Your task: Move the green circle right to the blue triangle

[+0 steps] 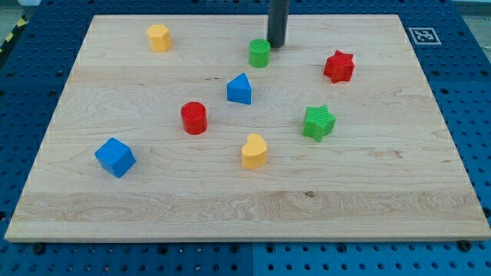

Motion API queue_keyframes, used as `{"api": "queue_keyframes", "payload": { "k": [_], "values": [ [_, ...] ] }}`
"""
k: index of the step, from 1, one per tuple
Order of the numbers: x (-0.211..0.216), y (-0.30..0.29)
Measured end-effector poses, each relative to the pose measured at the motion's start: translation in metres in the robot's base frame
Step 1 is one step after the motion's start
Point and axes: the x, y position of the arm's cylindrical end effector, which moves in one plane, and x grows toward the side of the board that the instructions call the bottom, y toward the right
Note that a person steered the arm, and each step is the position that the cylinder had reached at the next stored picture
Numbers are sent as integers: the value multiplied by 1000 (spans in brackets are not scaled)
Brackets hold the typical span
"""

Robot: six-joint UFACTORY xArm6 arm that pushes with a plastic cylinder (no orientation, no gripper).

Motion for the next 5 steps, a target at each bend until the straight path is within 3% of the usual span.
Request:
{"api": "queue_keyframes", "payload": {
  "k": [5],
  "values": [
    [29,-54]
  ]
}}
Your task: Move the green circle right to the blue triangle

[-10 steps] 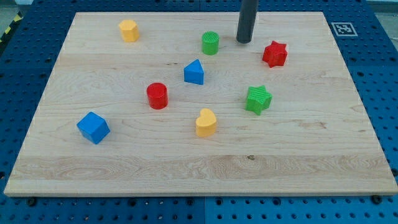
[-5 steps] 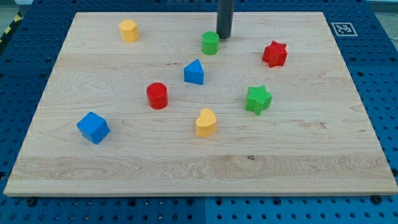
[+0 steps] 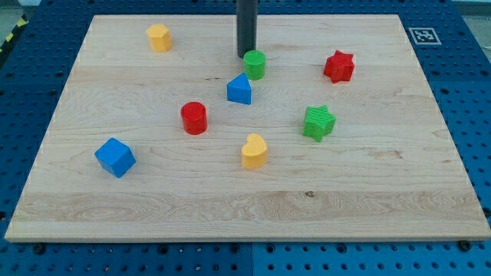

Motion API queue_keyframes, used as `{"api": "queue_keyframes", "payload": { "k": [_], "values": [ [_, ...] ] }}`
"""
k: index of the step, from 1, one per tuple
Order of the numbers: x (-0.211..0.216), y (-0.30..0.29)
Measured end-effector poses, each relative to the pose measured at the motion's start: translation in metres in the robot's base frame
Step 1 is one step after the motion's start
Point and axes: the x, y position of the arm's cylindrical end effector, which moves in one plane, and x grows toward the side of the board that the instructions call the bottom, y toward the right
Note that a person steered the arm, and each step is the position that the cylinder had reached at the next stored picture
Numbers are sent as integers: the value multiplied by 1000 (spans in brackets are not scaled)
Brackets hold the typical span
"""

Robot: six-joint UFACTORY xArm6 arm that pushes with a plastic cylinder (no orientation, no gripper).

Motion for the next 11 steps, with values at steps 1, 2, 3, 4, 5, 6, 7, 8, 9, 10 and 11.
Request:
{"api": "queue_keyframes", "payload": {
  "k": [1,2,3,4,5,6,7,8,9,10,11],
  "values": [
    [0,-6],
    [0,9],
    [0,23],
    [5,22],
    [11,17],
    [11,16],
    [11,6],
    [20,1],
    [39,13],
    [45,31],
    [58,31]
  ]
}}
